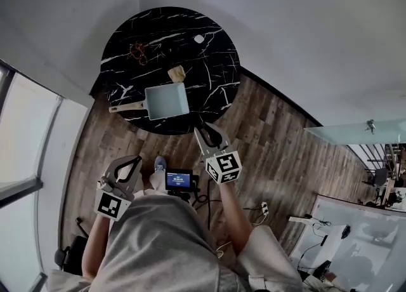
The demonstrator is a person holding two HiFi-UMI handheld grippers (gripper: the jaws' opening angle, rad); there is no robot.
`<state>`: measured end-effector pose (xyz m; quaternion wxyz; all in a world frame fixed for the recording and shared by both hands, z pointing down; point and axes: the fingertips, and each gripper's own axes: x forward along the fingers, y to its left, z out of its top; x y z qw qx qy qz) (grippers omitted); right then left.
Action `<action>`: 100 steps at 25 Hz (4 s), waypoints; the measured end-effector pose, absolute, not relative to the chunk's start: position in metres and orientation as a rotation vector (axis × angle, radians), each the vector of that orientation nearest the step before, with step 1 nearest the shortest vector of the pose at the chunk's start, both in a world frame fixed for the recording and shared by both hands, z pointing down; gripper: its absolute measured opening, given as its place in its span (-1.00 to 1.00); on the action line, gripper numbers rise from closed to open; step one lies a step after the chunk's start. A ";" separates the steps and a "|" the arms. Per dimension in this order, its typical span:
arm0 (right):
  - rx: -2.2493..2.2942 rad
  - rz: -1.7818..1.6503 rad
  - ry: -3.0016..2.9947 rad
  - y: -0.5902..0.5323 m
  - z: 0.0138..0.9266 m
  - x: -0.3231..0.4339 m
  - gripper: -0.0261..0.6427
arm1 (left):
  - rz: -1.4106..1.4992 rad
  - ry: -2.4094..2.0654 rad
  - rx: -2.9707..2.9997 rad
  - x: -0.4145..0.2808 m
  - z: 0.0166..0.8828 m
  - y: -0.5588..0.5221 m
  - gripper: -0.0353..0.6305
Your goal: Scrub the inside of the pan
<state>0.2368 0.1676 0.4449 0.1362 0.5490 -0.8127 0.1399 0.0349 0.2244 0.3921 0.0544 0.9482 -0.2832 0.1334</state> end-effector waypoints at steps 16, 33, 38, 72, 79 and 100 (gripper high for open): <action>1.354 0.597 -2.031 -0.029 0.592 0.243 -0.39 | 0.407 -0.665 3.002 -0.025 0.406 0.104 -0.90; 1.061 0.648 -1.867 -0.123 0.724 0.257 -0.12 | 0.553 -1.049 2.605 -0.030 0.455 0.156 -0.91; 1.061 0.723 -1.826 -0.128 0.745 0.258 -0.09 | 0.571 -1.116 2.575 -0.031 0.460 0.168 -0.90; 1.461 0.607 -2.026 -0.051 0.613 0.308 -0.59 | 0.629 -0.995 2.759 0.005 0.475 0.135 -0.63; 1.601 0.574 -2.008 0.013 0.552 0.293 -0.59 | 0.732 -0.749 2.923 -0.004 0.501 0.097 -0.51; 1.230 0.361 -1.751 0.017 0.638 0.246 -0.57 | 1.225 -0.406 2.809 -0.035 0.655 0.048 -0.32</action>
